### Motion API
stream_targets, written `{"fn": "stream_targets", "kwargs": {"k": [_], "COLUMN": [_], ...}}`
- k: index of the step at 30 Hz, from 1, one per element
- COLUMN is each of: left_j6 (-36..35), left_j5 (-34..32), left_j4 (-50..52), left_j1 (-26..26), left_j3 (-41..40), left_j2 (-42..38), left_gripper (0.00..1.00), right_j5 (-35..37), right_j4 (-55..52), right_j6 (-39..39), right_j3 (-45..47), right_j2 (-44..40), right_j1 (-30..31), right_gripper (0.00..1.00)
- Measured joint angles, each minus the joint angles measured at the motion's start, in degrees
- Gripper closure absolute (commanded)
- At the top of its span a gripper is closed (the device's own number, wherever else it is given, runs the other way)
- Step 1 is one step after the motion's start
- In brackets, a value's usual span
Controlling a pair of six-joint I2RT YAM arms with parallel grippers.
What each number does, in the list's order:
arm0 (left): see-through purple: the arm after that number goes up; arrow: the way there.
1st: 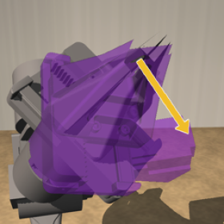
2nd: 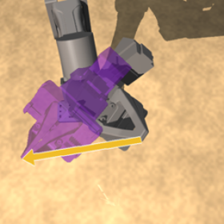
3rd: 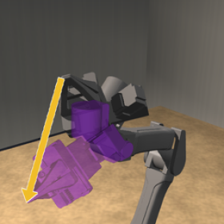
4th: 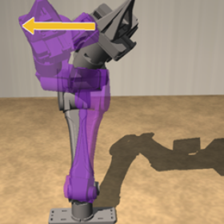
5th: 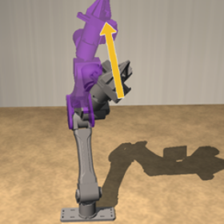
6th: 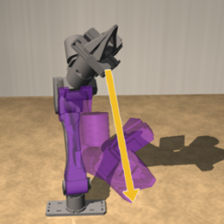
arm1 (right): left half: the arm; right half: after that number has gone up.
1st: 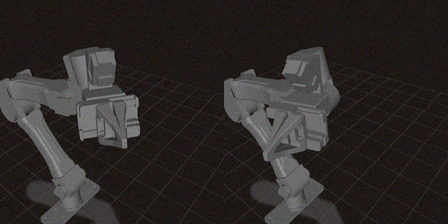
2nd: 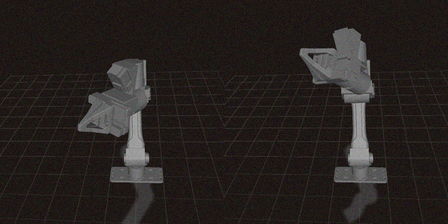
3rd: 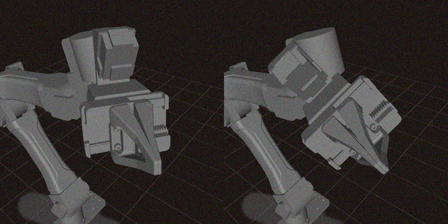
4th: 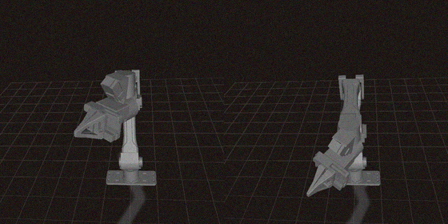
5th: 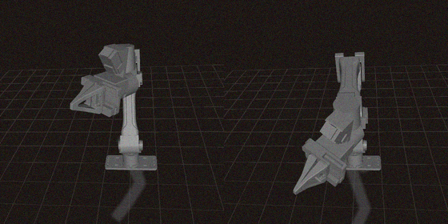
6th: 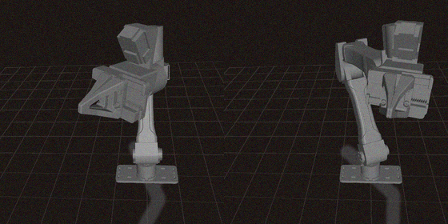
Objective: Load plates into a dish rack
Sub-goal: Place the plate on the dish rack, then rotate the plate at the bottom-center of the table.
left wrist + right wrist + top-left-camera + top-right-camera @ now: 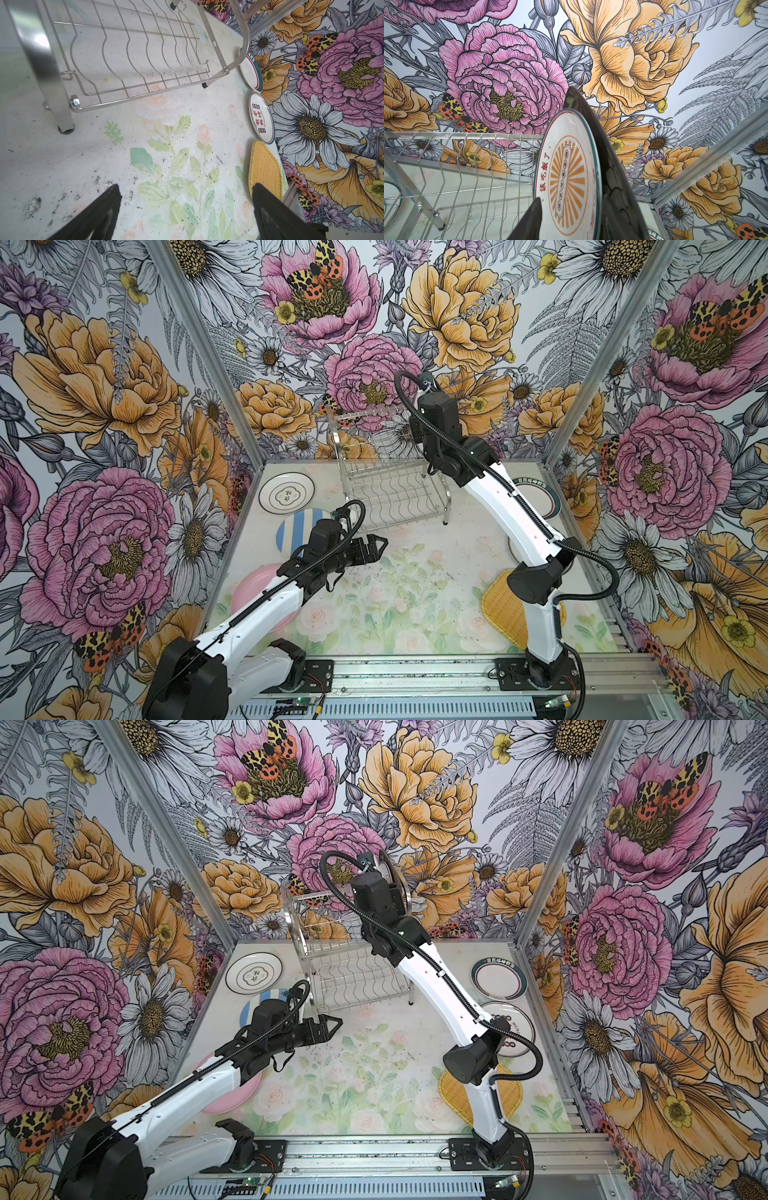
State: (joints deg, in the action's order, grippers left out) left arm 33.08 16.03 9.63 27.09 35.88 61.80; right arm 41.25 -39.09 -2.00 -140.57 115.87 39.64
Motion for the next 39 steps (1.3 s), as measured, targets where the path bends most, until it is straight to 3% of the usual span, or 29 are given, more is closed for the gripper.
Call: {"fn": "stream_targets", "kwargs": {"k": [8,16,20,32,39], "left_j6": [0.0,0.0,0.0,0.0,0.0], "left_j5": [-0.2,-0.2,-0.2,0.5,1.4], "left_j4": [0.0,0.0,-0.3,-3.1,-4.1], "left_j1": [0.6,0.9,1.0,1.3,1.5], "left_j3": [0.0,0.0,0.0,0.0,-0.1], "left_j2": [0.0,0.0,0.3,4.0,5.4], "left_gripper": [0.01,0.01,0.01,0.01,0.01], "right_j5": [-0.8,-3.5,-5.7,-17.7,-24.9], "right_j4": [0.4,0.7,-0.2,-2.9,-4.0], "right_j6": [1.7,8.9,14.2,31.0,35.0], "right_j3": [12.2,33.5,44.3,73.4,85.2], "right_j2": [-10.2,-26.9,-34.2,-48.6,-55.3], "right_j1": [2.2,2.4,1.3,-11.3,-22.3], "right_gripper": [0.45,0.3,0.28,0.26,0.17]}}
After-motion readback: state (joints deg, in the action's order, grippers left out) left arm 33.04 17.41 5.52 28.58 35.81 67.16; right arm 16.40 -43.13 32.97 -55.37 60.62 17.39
